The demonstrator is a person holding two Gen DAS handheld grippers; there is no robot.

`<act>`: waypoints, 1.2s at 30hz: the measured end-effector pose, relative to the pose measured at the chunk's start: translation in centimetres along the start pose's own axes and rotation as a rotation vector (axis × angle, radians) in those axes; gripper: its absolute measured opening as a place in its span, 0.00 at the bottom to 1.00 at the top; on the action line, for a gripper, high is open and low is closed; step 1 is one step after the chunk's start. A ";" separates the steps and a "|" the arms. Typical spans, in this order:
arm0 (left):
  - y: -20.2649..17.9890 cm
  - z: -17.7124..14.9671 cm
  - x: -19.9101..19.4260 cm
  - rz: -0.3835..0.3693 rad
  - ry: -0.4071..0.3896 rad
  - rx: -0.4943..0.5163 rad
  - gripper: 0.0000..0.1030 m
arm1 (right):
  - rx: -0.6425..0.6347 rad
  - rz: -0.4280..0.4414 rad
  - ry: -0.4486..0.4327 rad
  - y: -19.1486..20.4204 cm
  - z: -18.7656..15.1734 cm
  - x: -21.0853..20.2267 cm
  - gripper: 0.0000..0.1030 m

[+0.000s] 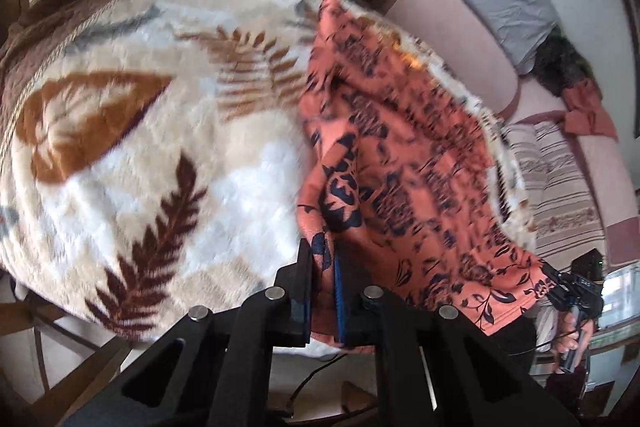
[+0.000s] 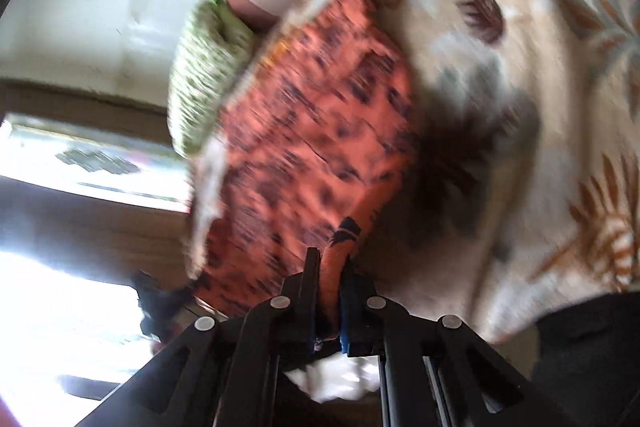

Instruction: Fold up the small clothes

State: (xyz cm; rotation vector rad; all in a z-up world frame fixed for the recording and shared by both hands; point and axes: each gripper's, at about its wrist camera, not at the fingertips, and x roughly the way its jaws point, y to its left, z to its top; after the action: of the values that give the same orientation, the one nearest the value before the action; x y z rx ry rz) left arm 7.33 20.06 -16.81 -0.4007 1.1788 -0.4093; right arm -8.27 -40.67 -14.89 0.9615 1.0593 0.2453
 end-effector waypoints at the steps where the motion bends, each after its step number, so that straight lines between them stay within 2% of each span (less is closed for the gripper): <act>1: -0.3 0.8 -0.6 -0.018 -0.014 0.004 0.08 | -0.003 0.022 -0.020 0.6 0.8 -0.1 0.08; 5: -1.5 3.8 -2.0 -0.083 -0.047 0.009 0.08 | 0.002 0.083 -0.055 1.9 3.2 -0.1 0.08; 9: -2.5 7.5 -1.7 -0.141 -0.055 -0.009 0.08 | -0.006 0.112 -0.088 3.1 6.3 -0.1 0.08; 14: -2.9 14.2 -0.3 -0.189 -0.063 -0.046 0.08 | -0.003 0.129 -0.160 4.6 13.0 0.7 0.08; 20: -2.5 25.2 5.2 -0.197 -0.067 -0.118 0.08 | 0.088 0.119 -0.239 3.9 23.3 3.7 0.08; 24: -1.7 32.0 11.7 -0.168 -0.052 -0.187 0.08 | 0.189 0.066 -0.283 1.0 30.4 8.3 0.08; 26: -1.4 34.3 15.9 -0.124 -0.018 -0.203 0.09 | 0.267 0.043 -0.280 -1.6 32.9 10.7 0.08; 29: 0.2 35.5 20.8 -0.034 0.001 -0.268 0.09 | 0.397 0.053 -0.235 -5.5 35.1 14.5 0.12; 31: 1.5 35.4 22.4 -0.016 -0.008 -0.305 0.11 | 0.436 0.082 -0.230 -7.6 36.0 16.1 0.12; 33: 2.6 34.7 22.8 -0.020 -0.040 -0.331 0.18 | 0.458 0.126 -0.242 -9.1 36.5 16.6 0.12; 36: 3.3 34.1 21.2 -0.018 -0.124 -0.331 0.19 | 0.466 0.176 -0.227 -10.3 37.2 16.6 0.12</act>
State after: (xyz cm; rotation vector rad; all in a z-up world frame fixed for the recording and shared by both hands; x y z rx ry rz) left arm 46.61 15.14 -24.15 -0.7139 1.1238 -0.2004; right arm 28.10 -57.24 -27.81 1.4692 0.8367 0.0274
